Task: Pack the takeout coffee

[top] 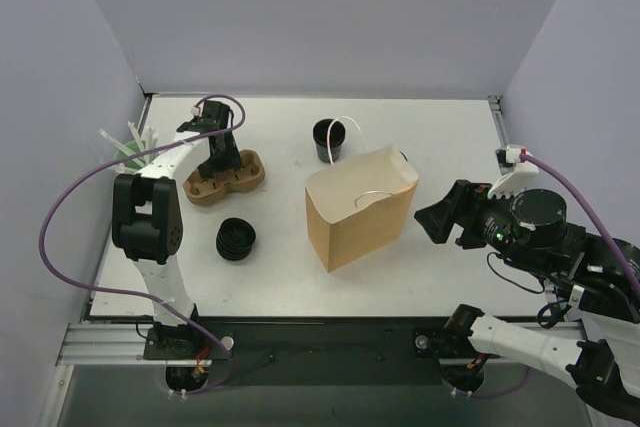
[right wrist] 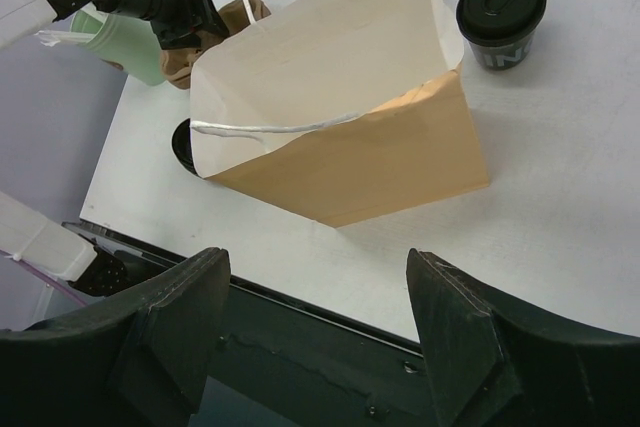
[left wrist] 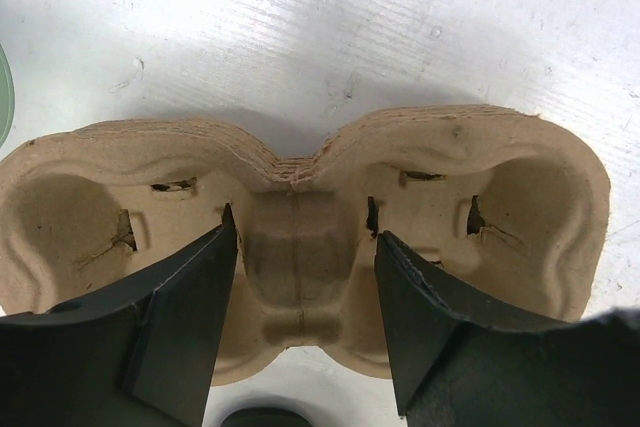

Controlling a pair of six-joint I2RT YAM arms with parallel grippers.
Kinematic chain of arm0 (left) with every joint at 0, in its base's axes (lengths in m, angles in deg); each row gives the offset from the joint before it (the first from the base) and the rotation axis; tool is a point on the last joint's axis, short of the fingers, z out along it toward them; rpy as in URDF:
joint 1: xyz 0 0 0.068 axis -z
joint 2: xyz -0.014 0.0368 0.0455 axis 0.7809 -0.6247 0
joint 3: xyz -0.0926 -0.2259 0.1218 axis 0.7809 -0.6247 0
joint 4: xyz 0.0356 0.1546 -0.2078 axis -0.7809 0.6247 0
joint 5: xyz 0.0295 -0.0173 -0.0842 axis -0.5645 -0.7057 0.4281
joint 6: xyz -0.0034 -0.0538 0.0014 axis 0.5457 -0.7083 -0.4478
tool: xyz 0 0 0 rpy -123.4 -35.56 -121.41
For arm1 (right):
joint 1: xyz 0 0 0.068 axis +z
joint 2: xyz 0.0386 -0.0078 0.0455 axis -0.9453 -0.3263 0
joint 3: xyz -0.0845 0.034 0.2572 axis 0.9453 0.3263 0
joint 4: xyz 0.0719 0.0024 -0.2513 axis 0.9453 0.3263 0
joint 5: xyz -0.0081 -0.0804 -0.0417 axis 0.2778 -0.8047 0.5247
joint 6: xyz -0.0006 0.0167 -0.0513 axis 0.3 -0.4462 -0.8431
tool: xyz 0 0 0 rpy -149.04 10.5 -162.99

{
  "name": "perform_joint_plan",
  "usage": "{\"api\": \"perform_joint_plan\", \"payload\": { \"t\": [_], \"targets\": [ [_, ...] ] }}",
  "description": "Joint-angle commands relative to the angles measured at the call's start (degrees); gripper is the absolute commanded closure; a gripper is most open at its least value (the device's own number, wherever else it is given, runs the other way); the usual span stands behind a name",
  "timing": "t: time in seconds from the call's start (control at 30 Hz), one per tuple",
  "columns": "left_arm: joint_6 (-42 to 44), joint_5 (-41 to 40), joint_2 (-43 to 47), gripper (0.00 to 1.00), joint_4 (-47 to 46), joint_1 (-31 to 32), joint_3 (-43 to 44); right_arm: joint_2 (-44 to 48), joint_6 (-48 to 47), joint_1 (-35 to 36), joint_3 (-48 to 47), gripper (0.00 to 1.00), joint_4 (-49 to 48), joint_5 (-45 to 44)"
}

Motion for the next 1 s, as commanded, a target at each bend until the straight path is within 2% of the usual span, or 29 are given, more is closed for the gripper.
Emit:
{"api": "perform_joint_plan", "payload": {
  "t": [0.0, 0.4, 0.6, 0.73, 0.93, 0.97],
  "targets": [
    [-0.1, 0.5, -0.2, 0.34, -2.0, -0.2, 1.7, -0.5, -1.4, 0.4, -1.2, 0.28, 0.5, -0.6],
    [1.4, 0.6, 0.4, 0.52, 0.3, -0.2, 4.7, -1.4, -1.8, 0.4, -1.1, 0.28, 1.0, -0.6],
    [1.1, -0.7, 0.7, 0.52, 4.6, -0.3, 8.4, -1.3, -1.8, 0.4, -0.4, 0.28, 1.2, -1.4],
    [1.1, 0.6, 0.2, 0.45, 5.2, -0.3, 8.7, -0.8, -0.7, 0.4, 0.6, 0.28, 1.3, -2.7],
    [0.9, 1.8, -1.1, 0.44, 5.6, -0.3, 7.6, -1.0, 0.6, 0.3, 0.8, 0.28, 1.8, -3.2],
    [1.0, 2.0, -1.2, 0.42, 5.2, -0.3, 7.6, -1.1, 0.6, 0.4, 0.6, 0.28, 1.7, -3.2]
  ]
}}
